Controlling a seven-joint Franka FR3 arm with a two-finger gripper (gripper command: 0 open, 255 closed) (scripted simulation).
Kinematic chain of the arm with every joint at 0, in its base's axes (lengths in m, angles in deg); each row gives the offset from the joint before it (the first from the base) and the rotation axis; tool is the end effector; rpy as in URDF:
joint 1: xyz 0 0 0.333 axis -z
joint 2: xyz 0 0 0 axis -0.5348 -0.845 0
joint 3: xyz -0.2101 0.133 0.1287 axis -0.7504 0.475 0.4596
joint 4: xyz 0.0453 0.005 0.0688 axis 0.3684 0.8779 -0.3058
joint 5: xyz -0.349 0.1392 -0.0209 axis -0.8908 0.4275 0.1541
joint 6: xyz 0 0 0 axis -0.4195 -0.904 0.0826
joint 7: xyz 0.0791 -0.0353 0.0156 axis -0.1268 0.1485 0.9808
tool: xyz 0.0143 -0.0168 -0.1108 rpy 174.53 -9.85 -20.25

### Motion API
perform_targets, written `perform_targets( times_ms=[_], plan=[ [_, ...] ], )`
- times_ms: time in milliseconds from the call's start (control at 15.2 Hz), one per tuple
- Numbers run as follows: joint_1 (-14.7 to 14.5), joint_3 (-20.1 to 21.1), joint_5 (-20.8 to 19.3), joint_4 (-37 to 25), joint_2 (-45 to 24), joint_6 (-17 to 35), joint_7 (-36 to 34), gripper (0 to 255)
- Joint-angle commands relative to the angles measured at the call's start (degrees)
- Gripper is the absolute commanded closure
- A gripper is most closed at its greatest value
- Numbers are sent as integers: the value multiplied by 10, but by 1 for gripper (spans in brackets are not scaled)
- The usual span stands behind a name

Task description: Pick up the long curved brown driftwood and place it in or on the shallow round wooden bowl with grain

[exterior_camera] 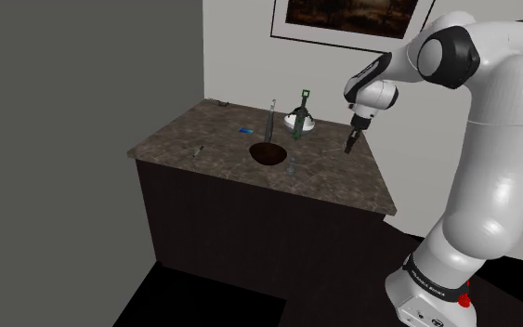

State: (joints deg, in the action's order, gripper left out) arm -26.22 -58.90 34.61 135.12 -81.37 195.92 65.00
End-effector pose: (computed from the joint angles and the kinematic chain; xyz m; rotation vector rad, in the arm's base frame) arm 0.4139 -0.3824 0.2869 -3.0159 -0.3136 -0.0599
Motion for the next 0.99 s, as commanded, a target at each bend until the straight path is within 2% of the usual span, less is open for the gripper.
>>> perform_targets(
  times_ms=[0,462,924],
  plan=[
    [-15,9,3,-8,-5,0,-24,255],
    [-57,42,18,-69,-44,-15,-103,255],
    [-86,74,34,-166,-104,-46,-178,255]
  ],
)
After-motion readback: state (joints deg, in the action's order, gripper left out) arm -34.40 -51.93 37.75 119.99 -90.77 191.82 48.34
